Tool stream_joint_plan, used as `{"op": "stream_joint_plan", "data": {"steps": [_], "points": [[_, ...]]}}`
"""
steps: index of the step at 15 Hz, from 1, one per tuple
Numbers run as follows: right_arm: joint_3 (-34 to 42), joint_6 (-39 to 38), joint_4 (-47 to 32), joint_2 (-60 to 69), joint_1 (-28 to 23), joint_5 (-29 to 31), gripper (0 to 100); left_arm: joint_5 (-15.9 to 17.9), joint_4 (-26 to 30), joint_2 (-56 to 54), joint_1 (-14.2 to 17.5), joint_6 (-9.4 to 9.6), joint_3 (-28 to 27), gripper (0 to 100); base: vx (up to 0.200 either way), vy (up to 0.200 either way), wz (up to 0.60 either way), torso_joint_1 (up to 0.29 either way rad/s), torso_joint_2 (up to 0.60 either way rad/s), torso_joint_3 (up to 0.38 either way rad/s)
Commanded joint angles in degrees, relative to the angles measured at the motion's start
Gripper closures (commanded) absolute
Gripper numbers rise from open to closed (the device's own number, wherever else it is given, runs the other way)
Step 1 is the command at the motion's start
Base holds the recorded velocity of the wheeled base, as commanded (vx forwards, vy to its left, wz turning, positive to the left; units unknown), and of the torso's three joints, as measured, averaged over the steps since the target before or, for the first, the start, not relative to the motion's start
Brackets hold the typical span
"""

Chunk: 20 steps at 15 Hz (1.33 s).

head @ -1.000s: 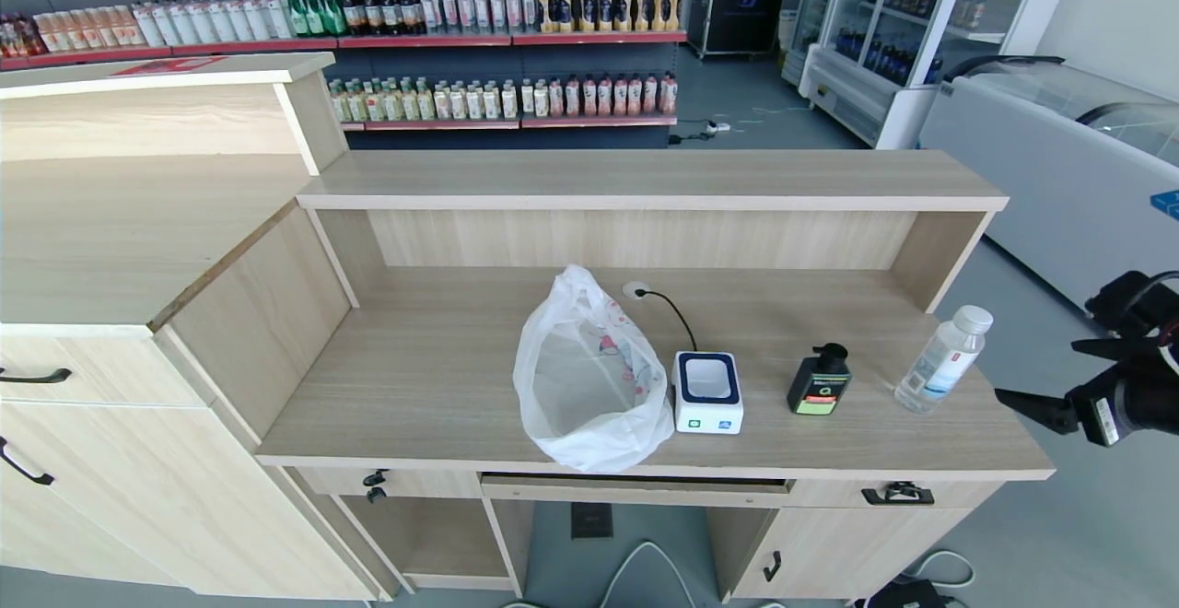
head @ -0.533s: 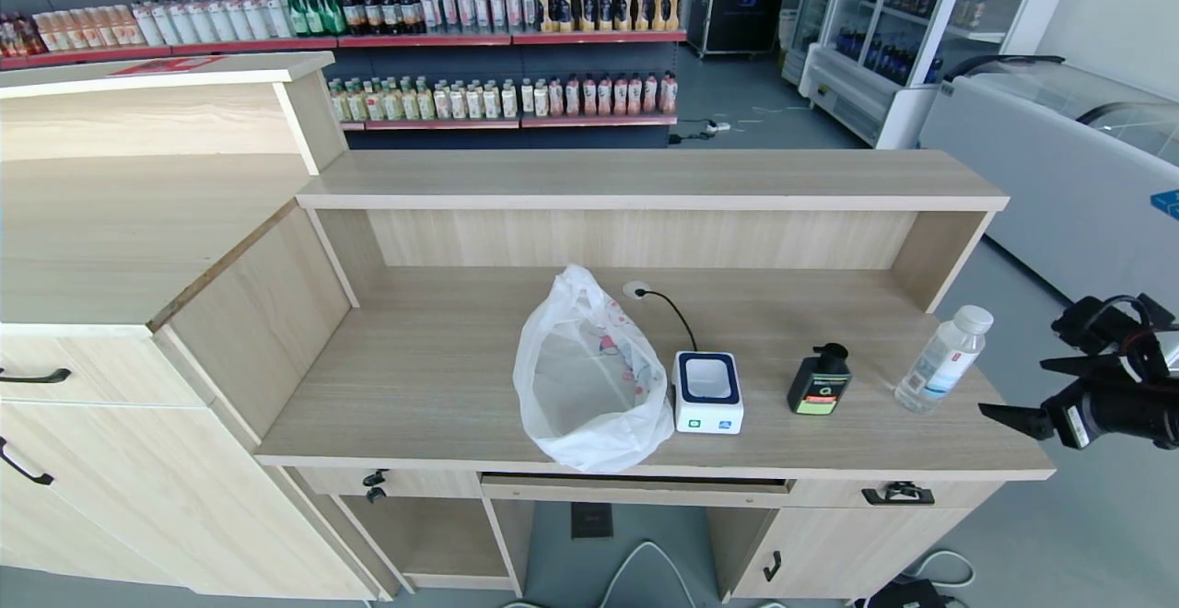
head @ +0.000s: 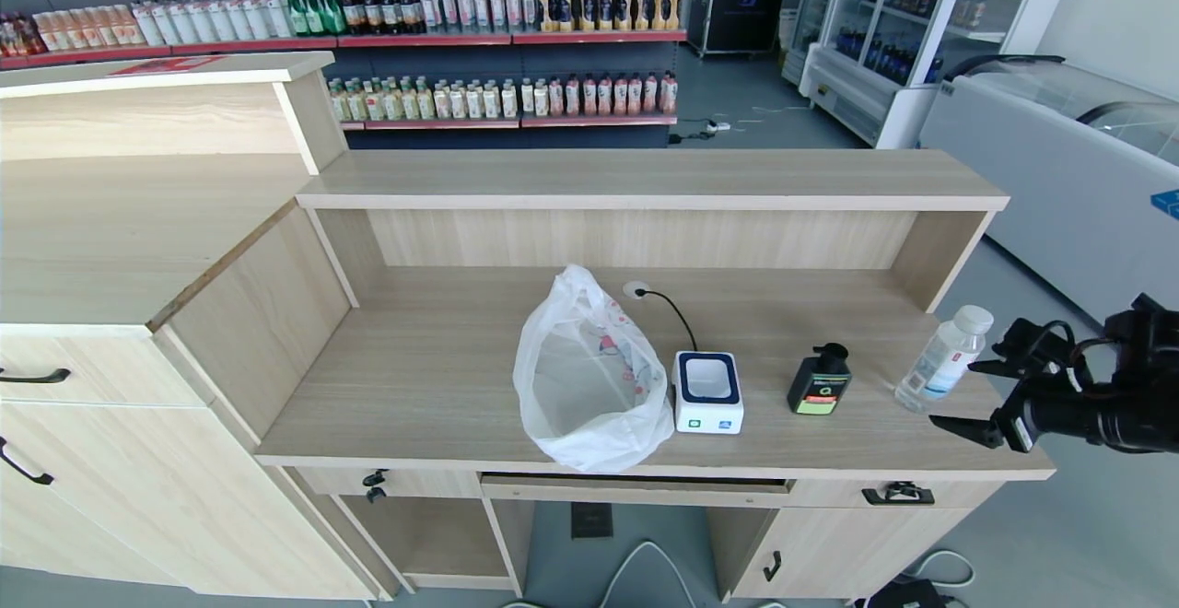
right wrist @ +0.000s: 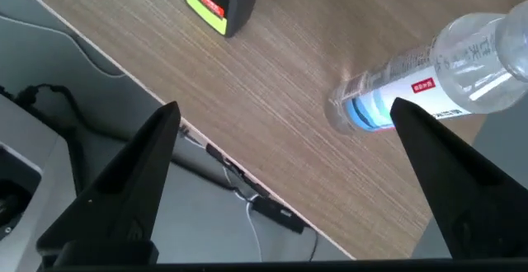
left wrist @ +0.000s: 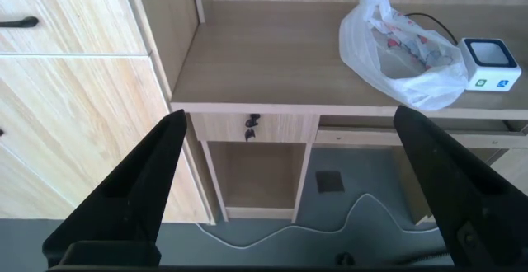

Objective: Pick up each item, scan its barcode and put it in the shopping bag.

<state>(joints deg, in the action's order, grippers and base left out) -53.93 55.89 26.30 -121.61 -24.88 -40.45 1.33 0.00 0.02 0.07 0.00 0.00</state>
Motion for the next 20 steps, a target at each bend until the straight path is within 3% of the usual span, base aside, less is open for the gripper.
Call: {"op": "stream_joint_plan", "data": {"steps": [1, 5, 20], "points": [[-2.9, 0.5, 0.1, -4.6, 2.2, -1.6, 0, 0.0, 0.0, 0.1, 0.0, 0.00, 0.0, 0, 0.000, 0.000, 0.00, 0.000, 0.00, 0.000], [-8.4, 1.4, 0.2, -8.6, 5.5, -3.4, 0, 0.0, 0.0, 0.1, 0.0, 0.00, 0.0, 0, 0.000, 0.000, 0.00, 0.000, 0.00, 0.000], [-17.7, 9.2, 0.2, -18.7, 11.3, -6.2, 0, 0.0, 0.0, 0.1, 0.0, 0.00, 0.0, 0, 0.000, 0.000, 0.00, 0.000, 0.00, 0.000]]}}
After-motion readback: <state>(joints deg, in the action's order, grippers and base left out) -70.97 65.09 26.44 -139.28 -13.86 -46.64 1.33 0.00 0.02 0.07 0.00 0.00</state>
